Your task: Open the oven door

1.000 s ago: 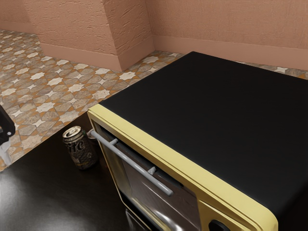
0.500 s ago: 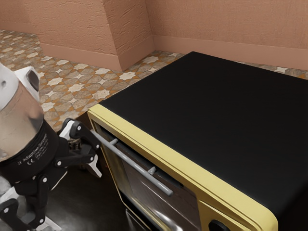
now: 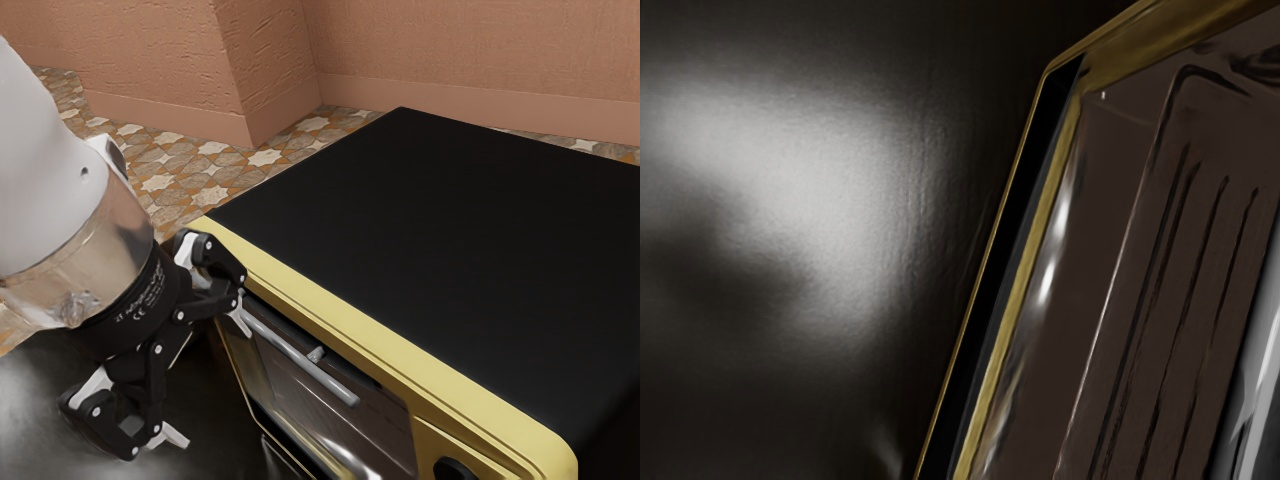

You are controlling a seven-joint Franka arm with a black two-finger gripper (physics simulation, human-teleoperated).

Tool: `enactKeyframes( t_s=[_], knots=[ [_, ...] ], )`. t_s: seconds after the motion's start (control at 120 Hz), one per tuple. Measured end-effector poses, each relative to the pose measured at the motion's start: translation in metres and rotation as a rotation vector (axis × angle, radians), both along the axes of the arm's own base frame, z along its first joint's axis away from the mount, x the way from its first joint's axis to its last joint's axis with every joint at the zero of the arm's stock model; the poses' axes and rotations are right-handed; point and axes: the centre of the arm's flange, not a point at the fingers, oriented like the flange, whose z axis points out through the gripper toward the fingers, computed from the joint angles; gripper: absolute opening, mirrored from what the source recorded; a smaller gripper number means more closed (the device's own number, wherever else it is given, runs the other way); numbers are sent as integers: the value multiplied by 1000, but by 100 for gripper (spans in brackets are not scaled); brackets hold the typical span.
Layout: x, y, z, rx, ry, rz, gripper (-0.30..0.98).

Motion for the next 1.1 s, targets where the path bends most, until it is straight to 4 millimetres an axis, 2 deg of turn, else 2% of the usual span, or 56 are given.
enactKeyframes(
  t_s=[0.1,0.533,0.908,0.983,1.1],
  knots=[
    [13,2,-5,-6,3,9,69],
    [31,9,-9,-17,-13,13,69],
    [38,15,-39,-29,18,18,68],
    [35,19,-46,-31,18,25,68],
    [8,33,-61,-38,-11,60,67]
  ],
)
